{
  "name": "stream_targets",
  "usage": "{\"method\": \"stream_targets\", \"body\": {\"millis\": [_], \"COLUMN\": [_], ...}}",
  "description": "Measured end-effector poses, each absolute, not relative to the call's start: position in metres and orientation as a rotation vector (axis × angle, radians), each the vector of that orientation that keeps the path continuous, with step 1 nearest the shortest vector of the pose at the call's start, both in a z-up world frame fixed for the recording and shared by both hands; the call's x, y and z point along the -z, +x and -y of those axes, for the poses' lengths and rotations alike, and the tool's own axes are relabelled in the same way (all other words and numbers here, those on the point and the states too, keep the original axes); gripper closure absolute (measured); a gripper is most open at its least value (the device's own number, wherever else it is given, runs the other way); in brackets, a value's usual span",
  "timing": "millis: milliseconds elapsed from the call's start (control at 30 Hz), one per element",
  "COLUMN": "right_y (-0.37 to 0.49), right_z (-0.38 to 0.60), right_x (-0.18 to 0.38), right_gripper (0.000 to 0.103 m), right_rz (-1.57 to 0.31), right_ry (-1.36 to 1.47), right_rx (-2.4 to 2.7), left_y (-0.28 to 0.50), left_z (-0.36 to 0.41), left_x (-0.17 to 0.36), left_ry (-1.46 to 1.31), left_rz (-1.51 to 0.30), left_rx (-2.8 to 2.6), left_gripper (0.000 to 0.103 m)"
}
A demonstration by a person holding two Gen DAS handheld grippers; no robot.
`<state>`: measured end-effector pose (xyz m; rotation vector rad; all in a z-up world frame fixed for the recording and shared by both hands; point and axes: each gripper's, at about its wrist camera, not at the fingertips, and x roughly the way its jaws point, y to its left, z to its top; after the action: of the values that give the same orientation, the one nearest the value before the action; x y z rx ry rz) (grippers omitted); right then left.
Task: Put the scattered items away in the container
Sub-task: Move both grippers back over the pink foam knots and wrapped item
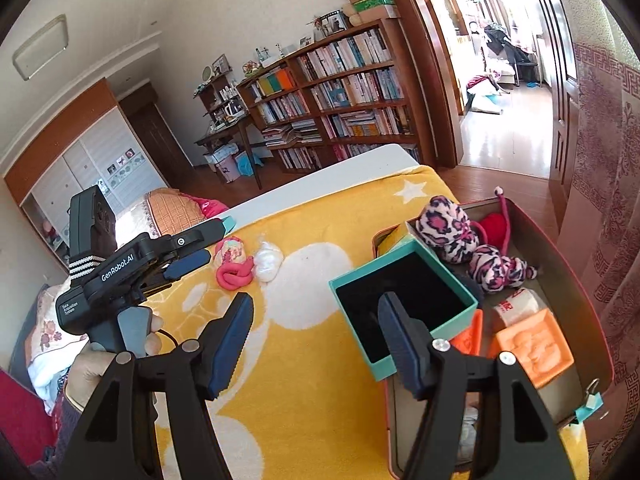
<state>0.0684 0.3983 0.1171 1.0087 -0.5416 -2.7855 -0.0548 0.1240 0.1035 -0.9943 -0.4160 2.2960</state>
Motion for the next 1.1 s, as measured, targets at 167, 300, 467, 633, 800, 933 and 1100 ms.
{"method": "stream_targets", "body": {"millis": [167,300,467,633,800,933,1100], "right_y": [0.056,0.048,0.04,0.039,0.029,0.005,-0.03], "right_z": [-0.372,-0.363,-0.38,-0.403,-0.376,-0.339,-0.302], "right_x": [-0.106,-0.096,-0.078,-0.082,-0.102,-0.104,-0.09], "right_gripper": [0.034,0.034,0.034,0.034,0.034,0.034,0.034], "right_rz": [0.503,0.504,0.551,0.655,0.534,0.429,0.337], "right_ry": [1.056,1.099,1.185,1.189,1.114,1.112,1.159], "right_rx": [2.727,2.694,2.772,2.879,2.889,2.822,2.752], "left_y": [-0.065,-0.072,-0.078,-0.087,-0.097,-0.104,-0.114], "left_z": [-0.076,-0.053,-0.043,-0.032,-0.024,-0.014,0.003], "left_x": [-0.09,-0.075,-0.065,-0.057,-0.05,-0.044,-0.038], "left_ry": [-1.051,-1.107,-1.131,-1.16,-1.19,-1.213,-1.24], "left_rz": [0.461,0.498,0.487,0.5,0.489,0.49,0.5], "left_rx": [-2.404,-2.414,-2.431,-2.434,-2.442,-2.446,-2.471], "left_gripper": [0.006,0.006,0.006,0.006,0.006,0.006,0.006]}}
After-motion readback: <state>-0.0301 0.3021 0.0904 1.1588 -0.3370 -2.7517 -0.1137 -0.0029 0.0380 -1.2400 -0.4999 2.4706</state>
